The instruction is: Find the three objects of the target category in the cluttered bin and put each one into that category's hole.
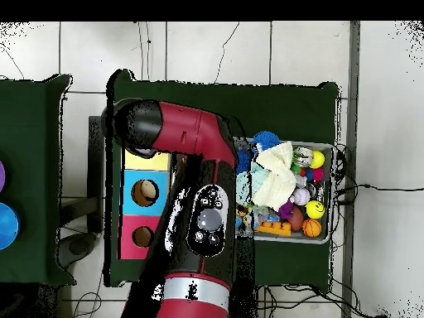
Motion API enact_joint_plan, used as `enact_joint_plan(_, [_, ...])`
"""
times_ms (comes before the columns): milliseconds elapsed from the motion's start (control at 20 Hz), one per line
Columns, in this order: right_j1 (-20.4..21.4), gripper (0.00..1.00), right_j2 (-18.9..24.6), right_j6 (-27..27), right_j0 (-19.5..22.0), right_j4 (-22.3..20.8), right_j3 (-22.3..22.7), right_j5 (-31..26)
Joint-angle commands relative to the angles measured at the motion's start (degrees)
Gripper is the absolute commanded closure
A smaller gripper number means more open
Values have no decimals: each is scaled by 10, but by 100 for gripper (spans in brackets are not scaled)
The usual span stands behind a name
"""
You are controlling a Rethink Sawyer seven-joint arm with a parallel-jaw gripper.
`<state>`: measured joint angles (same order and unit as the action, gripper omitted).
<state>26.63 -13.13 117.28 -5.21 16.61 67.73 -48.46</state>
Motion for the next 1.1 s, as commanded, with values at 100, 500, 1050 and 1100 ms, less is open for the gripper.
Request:
enact_joint_plan(100, [20, 100, 56, 75, -8, 13, 63, -39])
enact_joint_plan(500, [30, 100, 43, 144, -49, 44, 110, 7])
enact_joint_plan(1050, [8, 100, 30, 153, -67, 67, 113, 39])
enact_joint_plan(1100, [6, 100, 28, 153, -67, 68, 112, 40])
